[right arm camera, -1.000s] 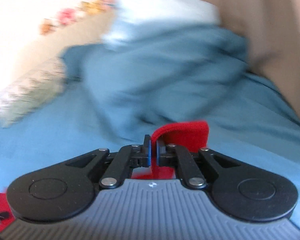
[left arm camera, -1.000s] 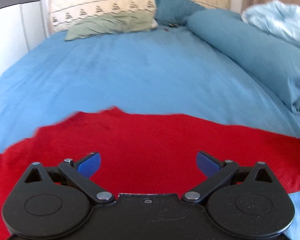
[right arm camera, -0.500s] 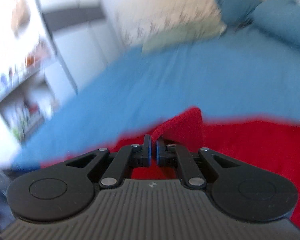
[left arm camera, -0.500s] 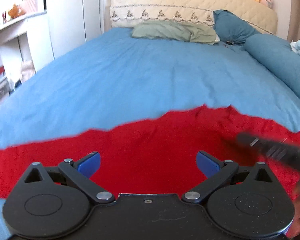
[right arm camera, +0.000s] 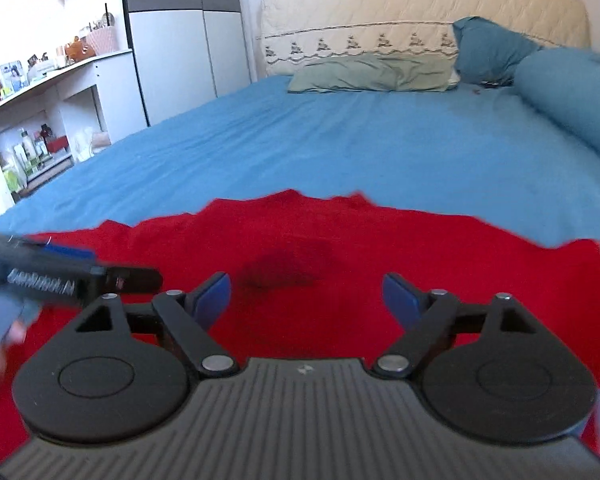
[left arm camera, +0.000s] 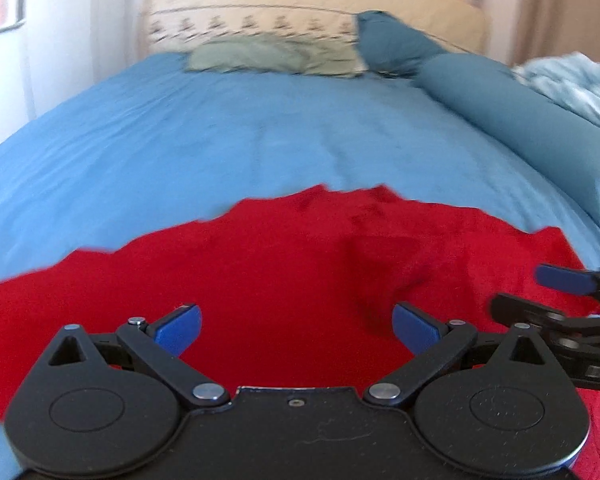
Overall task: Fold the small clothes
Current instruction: 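Grasp the other sleeve cuff with the left gripper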
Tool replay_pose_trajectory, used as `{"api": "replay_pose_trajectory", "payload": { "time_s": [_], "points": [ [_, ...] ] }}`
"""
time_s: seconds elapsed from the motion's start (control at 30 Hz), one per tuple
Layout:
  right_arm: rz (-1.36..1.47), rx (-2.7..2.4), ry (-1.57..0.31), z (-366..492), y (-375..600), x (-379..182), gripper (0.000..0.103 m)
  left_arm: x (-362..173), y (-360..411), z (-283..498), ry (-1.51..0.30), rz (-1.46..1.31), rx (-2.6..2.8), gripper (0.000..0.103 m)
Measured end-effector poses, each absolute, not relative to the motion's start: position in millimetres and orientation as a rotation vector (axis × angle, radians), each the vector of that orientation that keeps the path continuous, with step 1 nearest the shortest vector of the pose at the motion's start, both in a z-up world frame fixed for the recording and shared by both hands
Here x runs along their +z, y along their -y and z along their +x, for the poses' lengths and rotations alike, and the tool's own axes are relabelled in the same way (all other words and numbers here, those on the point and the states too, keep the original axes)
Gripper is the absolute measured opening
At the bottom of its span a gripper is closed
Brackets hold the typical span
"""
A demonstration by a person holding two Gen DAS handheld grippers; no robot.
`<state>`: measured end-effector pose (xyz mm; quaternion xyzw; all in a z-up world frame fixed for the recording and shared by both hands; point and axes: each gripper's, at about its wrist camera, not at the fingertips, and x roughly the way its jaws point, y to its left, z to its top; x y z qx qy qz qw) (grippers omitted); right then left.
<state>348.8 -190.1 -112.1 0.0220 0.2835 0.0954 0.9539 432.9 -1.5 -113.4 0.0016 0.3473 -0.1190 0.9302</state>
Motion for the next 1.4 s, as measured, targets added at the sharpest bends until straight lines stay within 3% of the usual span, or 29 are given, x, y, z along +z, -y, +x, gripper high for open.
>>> {"api": "replay_pose_trajectory", "payload": {
  "time_s": [0.13,0.23,0.37,0.47,0.63,0.67,0.7,0.77,0.83,0.87,0.9,1.2,1.4],
  "points": [
    [0.02,0.07,-0.578,313.3,242.2,-111.7,0.099,-116.5,37.9,446.8,-0.699,0.079,-0.318,0.095],
    [0.015,-0.028,-0.615,298.1,271.0,-124.6,0.102,-129.6,60.7,466.3,-0.734,0.125,-0.339,0.08],
    [0.065,-0.105,-0.677,293.3,298.6,-147.3,0.102,-147.2,68.4,483.9,-0.795,0.115,-0.337,0.028],
    [0.111,-0.123,-0.691,295.0,309.2,-154.7,0.102,-146.3,59.6,480.8,-0.766,0.078,-0.316,0.014],
    [0.128,-0.129,-0.7,307.1,309.8,-160.4,0.102,-144.6,22.6,473.6,-0.73,-0.067,-0.239,0.013],
    [0.125,-0.129,-0.701,308.2,311.1,-160.8,0.102,-147.0,18.8,473.5,-0.74,-0.091,-0.257,0.023],
    [0.122,-0.13,-0.702,309.0,310.6,-161.3,0.103,-151.0,14.3,473.9,-0.755,-0.125,-0.285,0.041],
    [0.121,-0.135,-0.703,311.8,308.9,-161.5,0.103,-154.9,11.0,474.9,-0.763,-0.163,-0.306,0.047],
    [0.119,-0.14,-0.706,315.4,307.2,-162.2,0.103,-154.3,12.8,474.2,-0.751,-0.169,-0.294,0.046],
    [0.114,-0.143,-0.707,315.9,306.0,-162.1,0.103,-154.1,15.3,474.8,-0.749,-0.171,-0.288,0.034],
    [0.109,-0.147,-0.706,317.3,305.8,-162.2,0.103,-153.2,16.8,475.9,-0.745,-0.173,-0.28,0.003],
    [0.071,-0.168,-0.705,334.1,302.3,-163.7,0.103,-106.3,-21.1,437.2,-0.485,-0.129,-0.098,0.004],
    [0.013,-0.219,-0.727,348.1,303.6,-162.1,0.103,-123.4,-46.9,427.5,-0.531,-0.117,-0.061,0.004]
  ]
}}
